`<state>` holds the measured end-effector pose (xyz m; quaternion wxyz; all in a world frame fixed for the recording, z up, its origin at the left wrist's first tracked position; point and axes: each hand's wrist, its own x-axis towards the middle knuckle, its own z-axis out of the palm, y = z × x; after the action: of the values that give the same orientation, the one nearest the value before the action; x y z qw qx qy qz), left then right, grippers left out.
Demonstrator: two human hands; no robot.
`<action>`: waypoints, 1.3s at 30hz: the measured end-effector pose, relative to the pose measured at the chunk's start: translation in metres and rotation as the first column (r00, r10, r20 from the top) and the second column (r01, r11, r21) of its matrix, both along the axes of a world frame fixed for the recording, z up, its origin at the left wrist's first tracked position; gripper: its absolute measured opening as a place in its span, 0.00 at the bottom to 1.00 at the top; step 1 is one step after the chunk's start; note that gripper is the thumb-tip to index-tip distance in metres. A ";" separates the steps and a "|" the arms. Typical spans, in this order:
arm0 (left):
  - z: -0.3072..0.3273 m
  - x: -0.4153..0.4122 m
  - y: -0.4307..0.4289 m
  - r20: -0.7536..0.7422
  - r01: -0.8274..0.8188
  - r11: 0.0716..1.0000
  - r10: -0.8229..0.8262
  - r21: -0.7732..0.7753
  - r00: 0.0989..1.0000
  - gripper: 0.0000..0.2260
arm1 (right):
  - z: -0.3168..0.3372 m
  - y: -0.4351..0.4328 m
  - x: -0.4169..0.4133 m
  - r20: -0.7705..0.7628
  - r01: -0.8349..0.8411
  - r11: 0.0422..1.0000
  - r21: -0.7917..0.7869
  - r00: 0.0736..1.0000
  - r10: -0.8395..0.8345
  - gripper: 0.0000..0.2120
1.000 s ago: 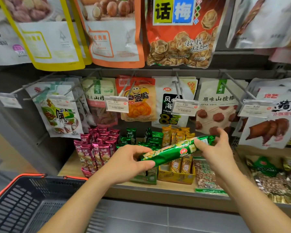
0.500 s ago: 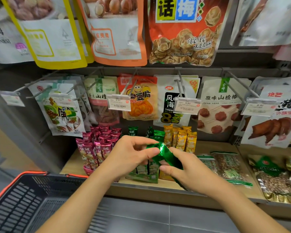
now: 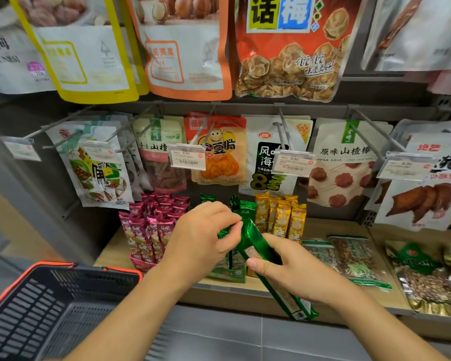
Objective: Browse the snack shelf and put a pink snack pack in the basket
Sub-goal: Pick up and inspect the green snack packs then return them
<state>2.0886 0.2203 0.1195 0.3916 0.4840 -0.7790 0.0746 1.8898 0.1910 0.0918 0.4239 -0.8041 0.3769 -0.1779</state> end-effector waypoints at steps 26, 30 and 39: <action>0.003 0.013 -0.016 -0.691 0.214 0.806 0.298 0.552 0.659 0.16 | 0.014 0.005 0.000 -0.052 -0.084 0.996 -0.001 0.995 0.084 0.34; 0.005 0.031 -0.018 -0.797 0.225 0.790 0.467 0.571 0.383 0.15 | 0.019 0.000 -0.009 0.000 -0.030 0.999 -0.035 1.000 0.030 0.25; 0.004 0.047 -0.021 -0.869 0.586 0.642 0.366 0.494 0.332 0.07 | 0.025 -0.011 -0.018 0.102 0.095 0.995 -0.001 0.990 -0.094 0.13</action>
<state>2.1360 0.1996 0.1233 0.5258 0.4845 -0.3918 -0.5790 1.8720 0.1801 0.1170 0.4311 -0.7766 0.3919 -0.2397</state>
